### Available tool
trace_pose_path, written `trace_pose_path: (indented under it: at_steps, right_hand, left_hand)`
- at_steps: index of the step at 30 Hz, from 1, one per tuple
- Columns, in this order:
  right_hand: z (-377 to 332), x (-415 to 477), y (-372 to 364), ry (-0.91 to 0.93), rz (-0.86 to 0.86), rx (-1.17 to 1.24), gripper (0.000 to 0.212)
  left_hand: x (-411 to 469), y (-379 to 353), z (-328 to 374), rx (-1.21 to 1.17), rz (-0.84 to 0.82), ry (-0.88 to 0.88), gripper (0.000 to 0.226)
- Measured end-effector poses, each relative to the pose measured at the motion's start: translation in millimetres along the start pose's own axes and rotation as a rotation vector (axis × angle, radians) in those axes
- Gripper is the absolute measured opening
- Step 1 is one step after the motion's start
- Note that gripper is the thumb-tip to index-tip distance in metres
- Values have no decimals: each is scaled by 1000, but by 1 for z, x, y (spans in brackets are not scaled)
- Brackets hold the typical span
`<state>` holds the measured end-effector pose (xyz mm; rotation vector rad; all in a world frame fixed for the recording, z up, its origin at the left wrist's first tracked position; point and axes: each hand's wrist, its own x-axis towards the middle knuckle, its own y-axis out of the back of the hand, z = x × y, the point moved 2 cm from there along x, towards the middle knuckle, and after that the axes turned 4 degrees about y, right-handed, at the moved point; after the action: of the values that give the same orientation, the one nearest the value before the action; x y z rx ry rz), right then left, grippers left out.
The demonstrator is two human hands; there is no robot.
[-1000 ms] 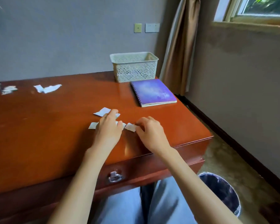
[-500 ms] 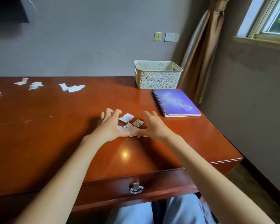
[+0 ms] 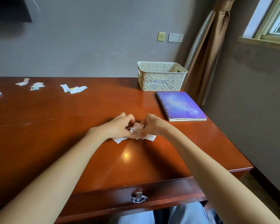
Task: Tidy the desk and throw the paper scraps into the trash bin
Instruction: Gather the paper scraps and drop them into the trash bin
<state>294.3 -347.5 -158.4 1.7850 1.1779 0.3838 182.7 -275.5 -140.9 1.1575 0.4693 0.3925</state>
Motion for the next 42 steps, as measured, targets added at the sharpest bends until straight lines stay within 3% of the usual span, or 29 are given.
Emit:
trace_pose_path:
  at_steps: [3,5,7,9,13,18,21,24,27,30,32,37,42]
  right_hand:
    - [-2,1,-1,4,-9,64,38]
    - [-4,1,-2,31,22,56,28]
    - [-4,-1,-4,66,76,40,19]
    - [-3,-2,-6,116,147,-13,19]
    - [-1,-3,-8,181,327,-82,14]
    - [7,-2,7,142,484,83,10]
    - [17,-4,20,94,438,322,29]
    - [25,-12,27,73,265,480,25]
    - [28,-19,27,3,97,345,10]
    - [28,-21,19,-61,-21,178,47]
    - [24,-19,15,-68,-18,157,55]
    - [16,-13,13,-58,-28,74,30]
    - [16,-14,15,-95,-48,114,39]
  left_hand:
    - [0,1,1,-53,11,-81,32]
    - [4,-4,-1,-42,46,-78,6]
    - [4,-5,0,-25,69,-83,33]
    - [11,-13,-8,-34,111,-76,42]
    - [20,-21,-21,-177,215,-23,16]
    - [18,-7,-28,-407,411,92,10]
    - [14,-1,-29,-480,400,129,9]
    - [9,-1,-28,-497,333,141,17]
    - [3,-4,-26,-481,177,168,22]
    - [-1,-6,-17,-332,60,132,32]
    - [-3,-5,-9,-230,38,110,35]
    - [-1,-4,3,-170,-1,69,40]
    - [8,-5,6,-175,-32,54,16]
